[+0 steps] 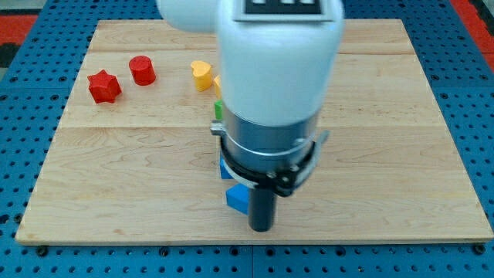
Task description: Slide the red star closer to the red circle
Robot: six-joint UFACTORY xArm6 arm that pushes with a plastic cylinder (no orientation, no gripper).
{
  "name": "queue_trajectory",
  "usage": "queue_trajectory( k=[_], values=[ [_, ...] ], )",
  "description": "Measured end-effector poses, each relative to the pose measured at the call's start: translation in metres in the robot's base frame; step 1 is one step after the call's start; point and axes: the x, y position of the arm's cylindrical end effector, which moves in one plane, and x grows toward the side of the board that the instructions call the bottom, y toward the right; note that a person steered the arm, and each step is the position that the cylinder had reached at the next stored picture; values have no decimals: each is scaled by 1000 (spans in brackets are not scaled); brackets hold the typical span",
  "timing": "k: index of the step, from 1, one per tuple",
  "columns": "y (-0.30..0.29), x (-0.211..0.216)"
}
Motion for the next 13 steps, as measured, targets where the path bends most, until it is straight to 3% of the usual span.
queue_trajectory(
  k=[2, 3, 4, 6, 9, 12, 13],
  values=[
    [-2, 1],
    [-87, -12],
    [-167, -58],
    [-127, -195],
    [-152, -311],
    [-298, -292],
    [-292, -254]
  ],
)
